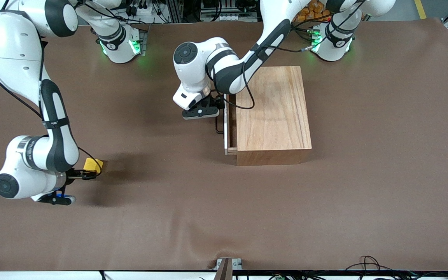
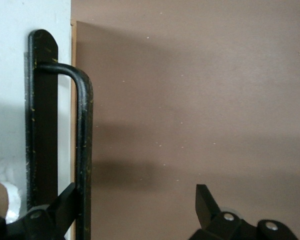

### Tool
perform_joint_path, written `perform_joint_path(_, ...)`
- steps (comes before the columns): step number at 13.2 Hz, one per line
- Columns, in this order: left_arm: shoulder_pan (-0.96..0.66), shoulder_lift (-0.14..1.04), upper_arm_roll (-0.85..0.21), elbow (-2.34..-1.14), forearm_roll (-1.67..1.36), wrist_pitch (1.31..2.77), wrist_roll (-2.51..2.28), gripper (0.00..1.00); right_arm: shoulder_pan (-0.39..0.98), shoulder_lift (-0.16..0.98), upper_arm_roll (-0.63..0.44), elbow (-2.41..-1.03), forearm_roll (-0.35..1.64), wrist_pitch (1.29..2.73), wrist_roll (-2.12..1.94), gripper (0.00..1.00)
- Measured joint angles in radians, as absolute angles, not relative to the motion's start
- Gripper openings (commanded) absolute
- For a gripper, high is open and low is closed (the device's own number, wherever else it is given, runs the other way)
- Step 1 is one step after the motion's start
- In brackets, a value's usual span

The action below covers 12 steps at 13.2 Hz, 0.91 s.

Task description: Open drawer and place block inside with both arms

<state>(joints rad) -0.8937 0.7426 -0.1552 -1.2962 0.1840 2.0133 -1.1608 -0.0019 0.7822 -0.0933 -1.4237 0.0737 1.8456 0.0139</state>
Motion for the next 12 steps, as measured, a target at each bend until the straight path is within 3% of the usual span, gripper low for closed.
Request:
perform_joint_path(7, -0.916, 0.749, -0.154, -1.295, 0.165, 2.109, -1.161, 1.0, -0.004, 0.771, -0.096, -1.455, 0.094, 1.854, 0.008, 1.0)
perform_joint_path(9, -0.923, 0.75, -0.154, -1.295, 0.162, 2.131, -1.161, 1.0, -0.004, 0.772, -0.096, -1.511, 0.094, 1.918, -0.002, 1.0)
perform_joint_path(10, -0.924, 0.75, -0.154, -1.295, 0.159, 2.137, -1.161, 1.0, -0.004, 0.773, -0.096, -1.548, 0.094, 1.957, -0.008, 0.65)
perform_joint_path(11, -0.924, 0.751, -0.154, -1.295, 0.156, 2.149, -1.161, 1.0, -0.004, 0.773, -0.096, -1.576, 0.094, 1.984, -0.012, 0.16)
perform_joint_path(12, -0.925, 0.752, -0.154, -1.295, 0.154, 2.163, -1.161, 1.0, -0.004, 0.773, -0.096, -1.587, 0.094, 1.996, -0.014, 0.0)
